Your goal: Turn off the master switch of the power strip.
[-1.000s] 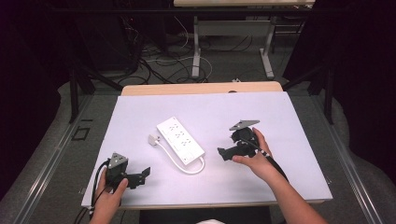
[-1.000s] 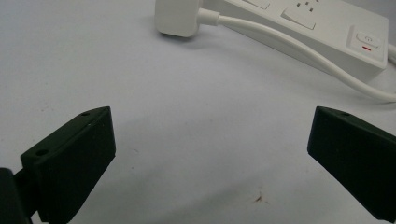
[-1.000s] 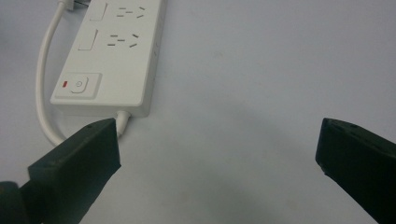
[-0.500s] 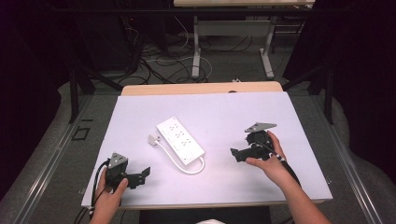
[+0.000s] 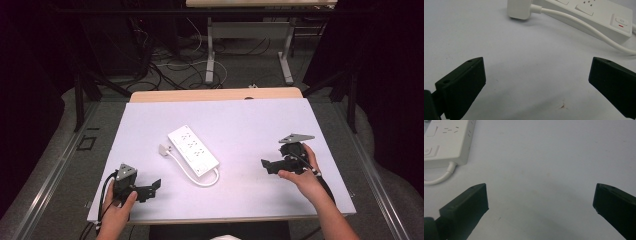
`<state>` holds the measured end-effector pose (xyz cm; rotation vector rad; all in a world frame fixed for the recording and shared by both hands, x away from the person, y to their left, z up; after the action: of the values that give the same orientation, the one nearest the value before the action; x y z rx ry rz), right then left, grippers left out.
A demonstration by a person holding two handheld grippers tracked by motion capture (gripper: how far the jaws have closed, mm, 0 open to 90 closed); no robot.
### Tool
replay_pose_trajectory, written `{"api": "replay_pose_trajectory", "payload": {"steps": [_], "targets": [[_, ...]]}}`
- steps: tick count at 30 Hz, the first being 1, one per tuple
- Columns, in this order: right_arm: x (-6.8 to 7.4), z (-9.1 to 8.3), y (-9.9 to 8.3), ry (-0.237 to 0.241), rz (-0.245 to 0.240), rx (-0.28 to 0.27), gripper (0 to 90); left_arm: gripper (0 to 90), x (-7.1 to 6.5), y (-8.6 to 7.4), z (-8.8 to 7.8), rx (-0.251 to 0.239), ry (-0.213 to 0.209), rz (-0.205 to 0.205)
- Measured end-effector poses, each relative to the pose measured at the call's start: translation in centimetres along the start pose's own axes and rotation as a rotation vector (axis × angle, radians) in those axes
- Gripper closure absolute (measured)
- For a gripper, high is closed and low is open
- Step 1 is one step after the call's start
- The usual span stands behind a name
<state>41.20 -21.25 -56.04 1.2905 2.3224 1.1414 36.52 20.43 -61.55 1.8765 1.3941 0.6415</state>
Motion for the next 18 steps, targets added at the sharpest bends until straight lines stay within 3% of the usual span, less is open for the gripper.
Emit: {"api": "replay_pose_trajectory", "payload": {"steps": [18], "targets": [[-3.8, -1.9, -2.6, -0.067, 0.075, -0.021, 0.0, 1.1, 0.0, 0.0, 0.0, 0.004, 0.001, -0.002]]}}
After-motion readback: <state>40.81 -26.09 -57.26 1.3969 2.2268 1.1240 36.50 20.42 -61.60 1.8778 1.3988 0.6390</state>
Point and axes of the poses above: each handheld gripper's, and its own axes: z roughly forward along the jaws, y roughly out of its top, x roughly to its left, the point moved 10 cm from there along z, roughly forward along the jaws, and after that the axes turned 10 degrees about y, right-handed, at the moved point
